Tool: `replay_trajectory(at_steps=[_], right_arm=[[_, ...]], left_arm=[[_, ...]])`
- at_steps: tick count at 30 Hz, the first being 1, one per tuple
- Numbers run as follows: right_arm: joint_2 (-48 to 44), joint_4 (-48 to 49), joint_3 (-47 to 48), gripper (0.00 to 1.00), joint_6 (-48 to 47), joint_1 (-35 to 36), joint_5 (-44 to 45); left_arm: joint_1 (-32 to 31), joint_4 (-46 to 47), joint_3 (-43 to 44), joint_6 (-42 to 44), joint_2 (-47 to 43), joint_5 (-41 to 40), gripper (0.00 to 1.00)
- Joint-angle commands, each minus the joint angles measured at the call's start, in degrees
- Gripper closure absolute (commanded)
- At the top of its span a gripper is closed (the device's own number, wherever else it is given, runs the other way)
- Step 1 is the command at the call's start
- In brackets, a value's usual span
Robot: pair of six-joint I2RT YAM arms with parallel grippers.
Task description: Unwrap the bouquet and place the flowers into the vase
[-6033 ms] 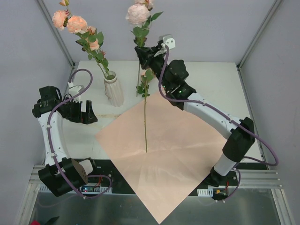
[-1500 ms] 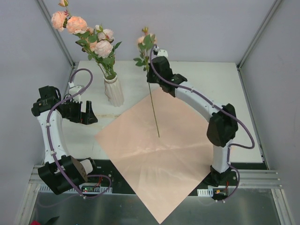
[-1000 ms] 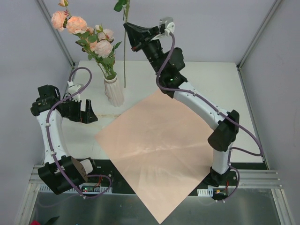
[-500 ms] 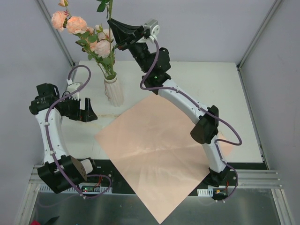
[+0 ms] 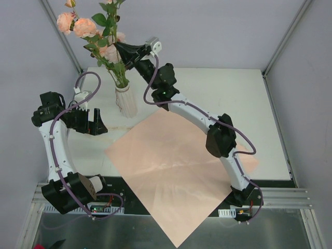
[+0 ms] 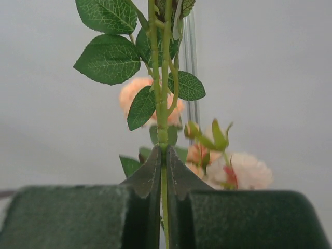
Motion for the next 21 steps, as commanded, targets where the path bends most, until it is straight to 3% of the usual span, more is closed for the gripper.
replay_trajectory(at_steps=[1,4,7,10,11,13,19,20,21], right_arm=[[-4.09,3.28,-7.28,0.99,0.26,1.51,-1.33],[-5.50,1.18,-11.32,0.84,-0.26,2.03,-2.03],[-8.74,-7.86,-14.40,0.54,-4.29,3.17,-1.16],[-14.44,-9.73,-20.90,0.37,-5.27,3.53,-0.10],[-16.21,-10.25,-25.36,0.21,-5.62,3.53,0.25],[-21.38,-12.44,-28.47,0.01,-6.15,3.53,0.26],[-36.50,-29.91,-39.37,0.03,-7.56,3.44,3.42],[-38.18,-38.21,-39.73,0.03,-7.82,3.27,3.42],[-40.72,-42.64,-39.65,0.03,-7.04,3.27,8.73]], left_arm=[[0.48,-1.45,0.96,1.26,-0.30,2.87,0.01],[0.48,-1.54,1.31,1.00,0.05,3.58,0.01],[0.48,-1.54,2.27,0.48,0.14,3.84,0.01],[0.48,-1.63,3.15,0.30,-0.47,3.93,0.01],[0.39,-1.54,3.33,0.12,-0.73,3.84,0.01],[0.48,-1.63,3.51,-0.05,-1.08,4.28,0.01],[0.30,-1.02,2.20,-0.67,-2.75,4.81,0.01],[0.48,-0.84,1.67,-0.58,-3.63,4.55,0.01],[0.48,-0.49,1.14,-0.67,-4.16,4.55,0.01]])
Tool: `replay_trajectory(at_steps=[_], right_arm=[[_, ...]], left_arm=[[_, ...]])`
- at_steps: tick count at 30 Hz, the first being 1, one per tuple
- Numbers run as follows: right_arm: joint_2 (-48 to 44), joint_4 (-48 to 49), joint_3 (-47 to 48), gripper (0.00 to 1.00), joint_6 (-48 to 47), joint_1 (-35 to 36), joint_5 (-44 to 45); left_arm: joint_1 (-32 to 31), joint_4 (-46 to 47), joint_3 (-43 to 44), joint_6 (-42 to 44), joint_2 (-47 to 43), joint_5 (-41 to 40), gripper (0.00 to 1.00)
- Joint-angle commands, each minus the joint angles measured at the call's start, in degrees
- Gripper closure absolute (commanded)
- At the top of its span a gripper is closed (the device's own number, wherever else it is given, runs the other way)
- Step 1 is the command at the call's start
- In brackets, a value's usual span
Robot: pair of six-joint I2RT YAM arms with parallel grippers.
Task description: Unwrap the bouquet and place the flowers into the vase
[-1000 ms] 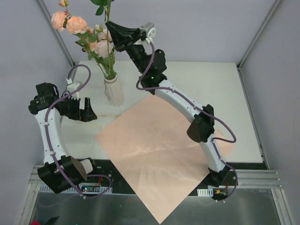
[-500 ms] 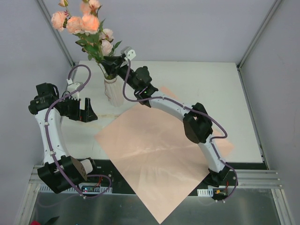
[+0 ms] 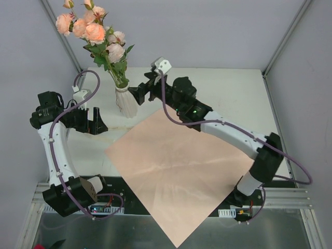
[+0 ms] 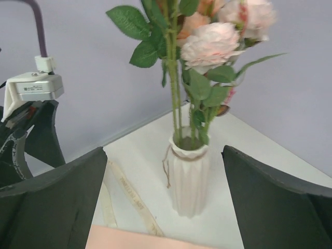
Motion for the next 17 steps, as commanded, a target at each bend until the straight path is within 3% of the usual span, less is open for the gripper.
replay_trajectory(at_steps=[1,2,5,11,17], right_arm=[[-11.48,-20.98,-0.09,0.03,-0.28,-0.43,9.75],[-12.27,-30.77,0.44,0.03,0.68,-0.60,12.74],[-15.96,-45.84,0.19,0.03,5.34,-1.13,22.68],[-27.91,-50.38,-12.01,0.03,6.05,-3.59,27.18],[-31.17,-58.29,-12.02,0.03,6.25,-5.79,33.16]], left_arm=[[0.48,0.30,-1.42,0.12,-3.55,2.27,0.01],[0.48,0.57,-1.78,0.12,-4.16,2.18,0.01],[0.48,1.35,-2.83,-0.23,-4.43,1.75,0.01],[0.48,5.75,-3.80,-5.41,-4.17,0.69,0.01],[0.48,10.67,-5.03,-10.78,-4.78,-0.19,0.01]])
